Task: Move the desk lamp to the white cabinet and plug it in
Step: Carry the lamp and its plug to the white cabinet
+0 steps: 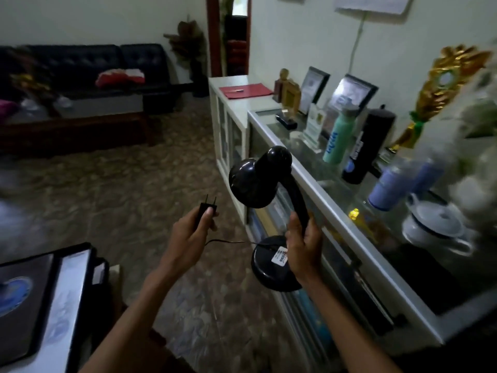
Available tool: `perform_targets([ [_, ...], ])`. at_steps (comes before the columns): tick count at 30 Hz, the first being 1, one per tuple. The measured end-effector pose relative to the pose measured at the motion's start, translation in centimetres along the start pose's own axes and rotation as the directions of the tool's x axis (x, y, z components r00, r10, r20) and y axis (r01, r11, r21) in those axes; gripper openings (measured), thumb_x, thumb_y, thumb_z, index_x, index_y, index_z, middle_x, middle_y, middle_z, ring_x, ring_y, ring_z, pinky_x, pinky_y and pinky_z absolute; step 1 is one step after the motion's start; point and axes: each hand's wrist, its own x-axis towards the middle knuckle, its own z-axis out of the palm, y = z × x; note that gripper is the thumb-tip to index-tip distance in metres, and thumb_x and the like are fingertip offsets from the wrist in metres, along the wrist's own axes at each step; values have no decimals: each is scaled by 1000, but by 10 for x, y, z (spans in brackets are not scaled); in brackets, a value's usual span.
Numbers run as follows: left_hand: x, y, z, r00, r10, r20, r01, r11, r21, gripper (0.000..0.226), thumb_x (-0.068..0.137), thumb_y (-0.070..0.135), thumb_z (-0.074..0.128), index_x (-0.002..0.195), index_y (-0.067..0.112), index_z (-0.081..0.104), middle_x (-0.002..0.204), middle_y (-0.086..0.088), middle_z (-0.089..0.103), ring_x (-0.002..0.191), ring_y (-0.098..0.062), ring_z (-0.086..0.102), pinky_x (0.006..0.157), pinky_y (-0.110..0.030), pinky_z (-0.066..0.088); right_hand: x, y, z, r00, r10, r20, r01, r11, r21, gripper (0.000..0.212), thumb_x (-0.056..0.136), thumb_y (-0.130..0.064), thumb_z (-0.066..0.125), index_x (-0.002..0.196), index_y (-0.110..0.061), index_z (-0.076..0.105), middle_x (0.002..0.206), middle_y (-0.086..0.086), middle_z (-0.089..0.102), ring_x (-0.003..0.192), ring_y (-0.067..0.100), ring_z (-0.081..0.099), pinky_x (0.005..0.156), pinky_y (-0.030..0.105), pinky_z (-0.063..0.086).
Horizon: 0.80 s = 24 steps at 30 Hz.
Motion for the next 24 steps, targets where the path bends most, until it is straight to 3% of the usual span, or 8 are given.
perform_targets([
  [6, 124, -27, -8, 996, 0, -84, 1, 1000, 17, 29, 105, 25, 45, 105, 11, 70, 82, -11, 70, 69, -21, 60, 67, -49, 50, 111, 42, 88, 997, -18, 69, 12, 996, 90, 41, 92, -68, 50, 96, -29, 62, 64, -15, 59, 59, 9, 56, 58, 38, 47],
  [10, 218, -44, -22, 994, -7, -105, 14, 998, 60, 30, 105, 25, 45, 102, 10, 70, 80, -4, 68, 68, -22, 58, 69, -50, 51, 184, 49, 149, 997, -36, 67, 29, 994, 103, 28, 92, -68, 51, 90, -42, 62, 61, -8, 59, 54, 8, 55, 51, 34, 46],
  [12, 263, -54, -29, 994, 11, -106, -5, 998, 60, 29, 105, 29, 44, 104, 15, 69, 80, -2, 67, 67, -20, 57, 66, -48, 50, 222, 51, 180, 995, -46, 83, 36, 992, 121, 25, 92, -68, 50, 88, -45, 60, 63, -11, 58, 56, 7, 55, 55, 30, 45],
  [15, 327, -69, -39, 995, 22, -100, -16, 998, 65, 27, 105, 33, 43, 104, 24, 69, 79, 0, 68, 65, -20, 56, 63, -45, 49, 275, 55, 226, 993, -46, 113, 31, 991, 133, 26, 91, -69, 49, 88, -45, 58, 60, -13, 53, 56, 9, 52, 56, 36, 45],
  [18, 398, -89, -45, 995, 42, -86, -36, 997, 74, 27, 105, 31, 44, 103, 21, 69, 79, -1, 69, 66, -13, 59, 64, -44, 50, 325, 60, 270, 992, -48, 113, 32, 989, 145, 23, 91, -68, 50, 91, -47, 59, 58, -11, 50, 55, 12, 50, 54, 39, 43],
  [24, 549, -138, -55, 993, 115, -20, -114, 992, 52, 30, 104, 33, 46, 93, 16, 69, 78, -1, 68, 66, -10, 59, 63, -38, 49, 422, 82, 358, 997, -50, 61, 36, 977, 210, 35, 95, -57, 53, 93, -22, 56, 63, 2, 42, 53, 17, 43, 49, 35, 37],
])
